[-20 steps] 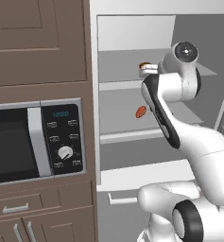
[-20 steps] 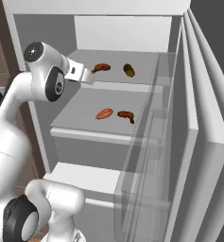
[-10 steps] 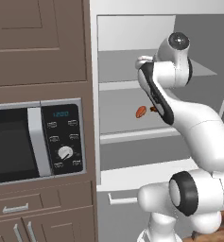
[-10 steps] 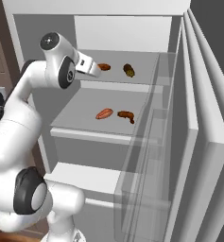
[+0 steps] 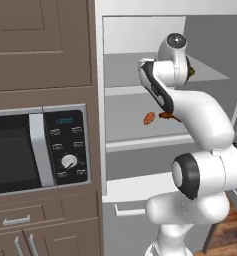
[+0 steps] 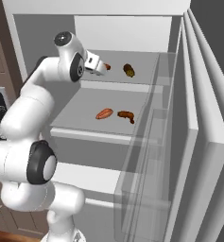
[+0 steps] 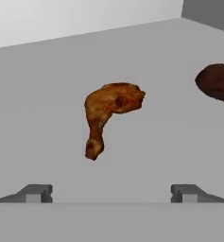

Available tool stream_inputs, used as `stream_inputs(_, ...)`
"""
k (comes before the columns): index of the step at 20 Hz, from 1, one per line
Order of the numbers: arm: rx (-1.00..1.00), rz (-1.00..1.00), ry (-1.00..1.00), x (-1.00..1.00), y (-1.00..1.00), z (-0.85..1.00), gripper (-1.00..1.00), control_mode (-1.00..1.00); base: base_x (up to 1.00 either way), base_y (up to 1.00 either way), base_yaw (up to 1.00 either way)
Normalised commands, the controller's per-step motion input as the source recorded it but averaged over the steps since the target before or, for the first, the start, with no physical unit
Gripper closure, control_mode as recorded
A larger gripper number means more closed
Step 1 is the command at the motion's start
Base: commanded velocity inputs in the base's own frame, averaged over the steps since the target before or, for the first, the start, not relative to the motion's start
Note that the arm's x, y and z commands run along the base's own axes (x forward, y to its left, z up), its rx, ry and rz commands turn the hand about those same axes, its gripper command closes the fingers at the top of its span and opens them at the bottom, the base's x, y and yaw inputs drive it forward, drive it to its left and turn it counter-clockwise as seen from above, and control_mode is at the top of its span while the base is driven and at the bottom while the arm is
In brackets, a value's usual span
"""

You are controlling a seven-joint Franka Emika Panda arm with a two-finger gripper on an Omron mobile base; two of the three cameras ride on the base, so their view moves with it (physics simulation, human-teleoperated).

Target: Place one sweet potato and one chicken drumstick in each tupperware on the nearby counter, to pack two identical lunches.

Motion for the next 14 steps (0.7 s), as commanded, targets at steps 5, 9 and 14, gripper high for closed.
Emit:
stream_inputs(5,0.00,0.00,0.07,0.62,-0.09,-0.21,-1.00,-1.00,0.00,0.00,0.00)
stream_inputs(9,0.00,0.00,0.06,0.66,-0.02,-0.12,-1.00,-1.00,0.00,0.00,0.00)
stream_inputs(14,0.00,0.00,0.01,0.57,0.00,-0.21,-1.00,-1.00,0.00,0.00,0.00)
